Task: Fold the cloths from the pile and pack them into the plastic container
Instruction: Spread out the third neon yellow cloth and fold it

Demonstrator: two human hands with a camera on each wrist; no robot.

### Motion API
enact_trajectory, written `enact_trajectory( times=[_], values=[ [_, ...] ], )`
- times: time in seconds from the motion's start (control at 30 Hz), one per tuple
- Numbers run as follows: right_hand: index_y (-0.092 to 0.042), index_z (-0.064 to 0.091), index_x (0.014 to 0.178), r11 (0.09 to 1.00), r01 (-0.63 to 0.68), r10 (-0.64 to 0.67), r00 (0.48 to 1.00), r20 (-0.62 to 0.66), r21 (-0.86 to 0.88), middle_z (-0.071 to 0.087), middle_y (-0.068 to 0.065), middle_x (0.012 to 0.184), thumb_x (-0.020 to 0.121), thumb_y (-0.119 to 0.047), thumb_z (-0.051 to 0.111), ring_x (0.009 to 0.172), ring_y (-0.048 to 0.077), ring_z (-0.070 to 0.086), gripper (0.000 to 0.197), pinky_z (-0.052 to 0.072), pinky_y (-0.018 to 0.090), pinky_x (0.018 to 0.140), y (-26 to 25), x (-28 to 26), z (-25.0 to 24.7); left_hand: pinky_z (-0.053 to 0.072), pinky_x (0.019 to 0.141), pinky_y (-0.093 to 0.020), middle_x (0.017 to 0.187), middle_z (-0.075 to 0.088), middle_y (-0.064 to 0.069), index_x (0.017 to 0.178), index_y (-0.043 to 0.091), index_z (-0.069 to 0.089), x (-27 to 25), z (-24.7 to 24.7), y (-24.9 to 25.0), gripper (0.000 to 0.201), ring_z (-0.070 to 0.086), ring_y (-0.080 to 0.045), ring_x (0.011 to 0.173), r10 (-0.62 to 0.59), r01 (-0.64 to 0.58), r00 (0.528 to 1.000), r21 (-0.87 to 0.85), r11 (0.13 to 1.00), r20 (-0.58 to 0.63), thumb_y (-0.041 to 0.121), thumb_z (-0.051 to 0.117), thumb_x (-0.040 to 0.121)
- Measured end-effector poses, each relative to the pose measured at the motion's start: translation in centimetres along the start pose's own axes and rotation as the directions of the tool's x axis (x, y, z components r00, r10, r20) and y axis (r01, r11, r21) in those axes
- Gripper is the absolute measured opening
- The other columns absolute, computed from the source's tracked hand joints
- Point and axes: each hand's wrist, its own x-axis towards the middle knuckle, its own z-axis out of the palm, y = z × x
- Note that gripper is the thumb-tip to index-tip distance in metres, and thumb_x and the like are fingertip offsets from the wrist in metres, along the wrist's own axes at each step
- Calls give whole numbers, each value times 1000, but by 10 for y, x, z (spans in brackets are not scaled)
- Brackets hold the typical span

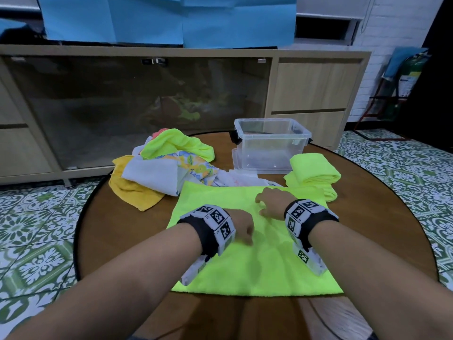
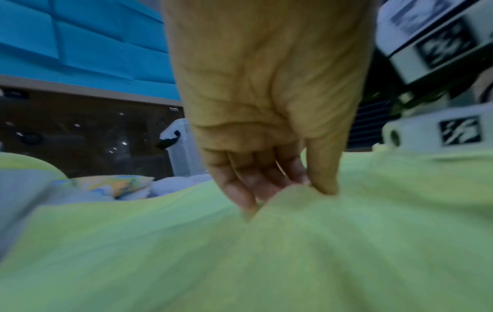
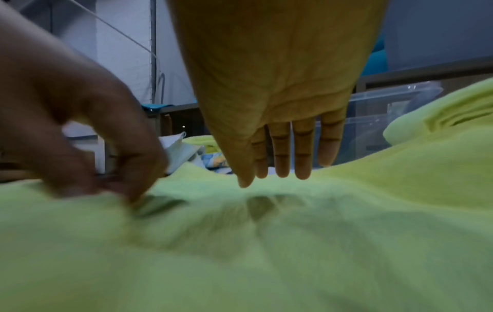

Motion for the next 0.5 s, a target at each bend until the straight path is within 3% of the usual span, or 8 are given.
enact_trajectory(
  times=[0.07,0.1,0.17,0.2,0.27,0.3,0.4,0.5],
  values=[
    [-14,55,119,998,16,-14,1000,-27,68,56,5,121,94,-31,50,115,22,52,31,46,33,92,4,-3,-7,43,77,-30,100,59,-9,110,6,60,1,-4,-19,28,53,-23,89,-82,79,977,-23,997,-196,26,47,96],
    [-12,60,107,988,23,-27,999,22,153,62,4,108,94,-32,51,103,19,57,25,48,29,84,7,-5,-10,42,76,-28,101,59,-7,109,9,59,-1,-7,-29,26,54,-21,91,-120,112,965,-47,993,-232,29,46,97],
    [-13,60,88,953,-28,-43,974,223,303,63,-3,84,93,-36,53,76,12,59,25,45,20,65,12,-12,-14,36,62,-20,84,52,-2,98,14,55,-6,-10,-48,25,50,-16,75,-190,178,961,-78,981,-201,36,45,97],
    [-14,61,87,947,-53,-53,947,317,317,62,-6,78,92,-38,55,71,9,57,25,43,19,62,15,-16,-14,32,56,-18,77,49,1,94,13,54,-7,-11,-57,27,46,-14,67,-218,205,961,-91,975,-168,38,46,97],
    [-14,62,93,954,-69,-61,909,412,292,61,-8,75,90,-36,59,67,6,56,22,43,16,58,23,-22,-13,32,54,-16,74,50,3,96,9,58,-10,-9,-73,28,44,-11,63,-243,229,963,-124,965,-117,36,51,95],
    [-14,62,94,960,-67,-55,907,417,273,60,-8,73,89,-32,62,65,5,55,19,42,15,55,26,-23,-12,35,58,-17,82,54,0,102,8,60,-11,-8,-79,28,49,-14,69,-248,235,963,-122,964,-109,35,54,94],
    [-14,58,89,981,-88,42,967,252,171,53,-5,70,88,-23,63,59,8,49,10,41,15,53,39,-19,-7,42,87,-28,126,48,-9,130,13,48,-15,-5,-93,45,52,-25,112,-319,311,936,-78,947,-145,36,56,92],
    [-12,47,77,964,-265,265,964,16,22,45,1,75,91,-19,55,65,17,45,17,42,26,66,54,-19,-2,45,90,-34,130,47,-12,134,10,44,-13,3,-109,54,54,-28,113,-429,435,891,10,900,-149,38,59,90]
  ],
)
